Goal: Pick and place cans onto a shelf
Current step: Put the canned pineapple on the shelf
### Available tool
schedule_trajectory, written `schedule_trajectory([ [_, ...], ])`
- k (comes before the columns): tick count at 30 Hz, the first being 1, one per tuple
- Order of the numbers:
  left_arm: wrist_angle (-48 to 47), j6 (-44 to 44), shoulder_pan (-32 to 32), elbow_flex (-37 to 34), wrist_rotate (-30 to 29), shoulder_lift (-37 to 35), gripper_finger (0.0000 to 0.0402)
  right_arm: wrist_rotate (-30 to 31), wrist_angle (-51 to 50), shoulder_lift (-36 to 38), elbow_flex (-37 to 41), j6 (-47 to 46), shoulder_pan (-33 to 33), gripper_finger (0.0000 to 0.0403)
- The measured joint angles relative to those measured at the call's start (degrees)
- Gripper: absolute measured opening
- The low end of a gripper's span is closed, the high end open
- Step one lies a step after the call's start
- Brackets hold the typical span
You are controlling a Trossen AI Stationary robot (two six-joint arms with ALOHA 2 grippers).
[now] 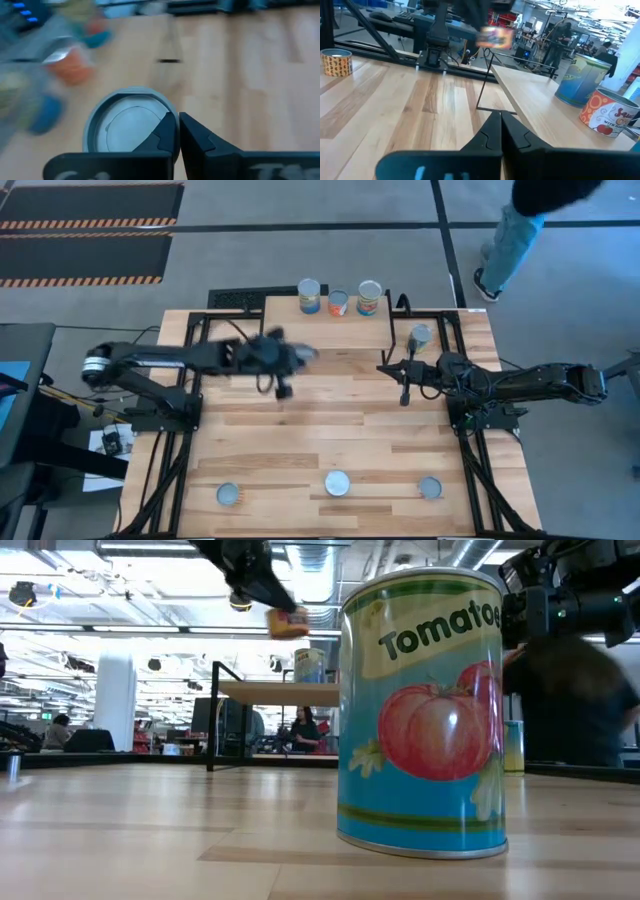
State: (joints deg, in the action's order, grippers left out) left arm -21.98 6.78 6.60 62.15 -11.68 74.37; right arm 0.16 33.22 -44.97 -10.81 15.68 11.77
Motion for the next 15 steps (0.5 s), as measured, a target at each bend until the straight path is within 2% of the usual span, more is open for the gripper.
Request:
schedule_trajectory([
  [5,-2.14,3.04,11.32,0.01,1.31,-1.53,0.0,0.0,0.31,0.0,-0.02,-0.17,0.0,0.0008],
  [9,-0.21,6.62,19.95,0.0,6.78,1.24,0.0,0.0,0.3,0.0,-0.02,-0.2,0.0,0.0008],
  [15,2.1,8.62,28.2,1.71,10.28,6.73,0.0,0.0,0.49,0.0,-0.04,-0.17,0.0,0.0008],
])
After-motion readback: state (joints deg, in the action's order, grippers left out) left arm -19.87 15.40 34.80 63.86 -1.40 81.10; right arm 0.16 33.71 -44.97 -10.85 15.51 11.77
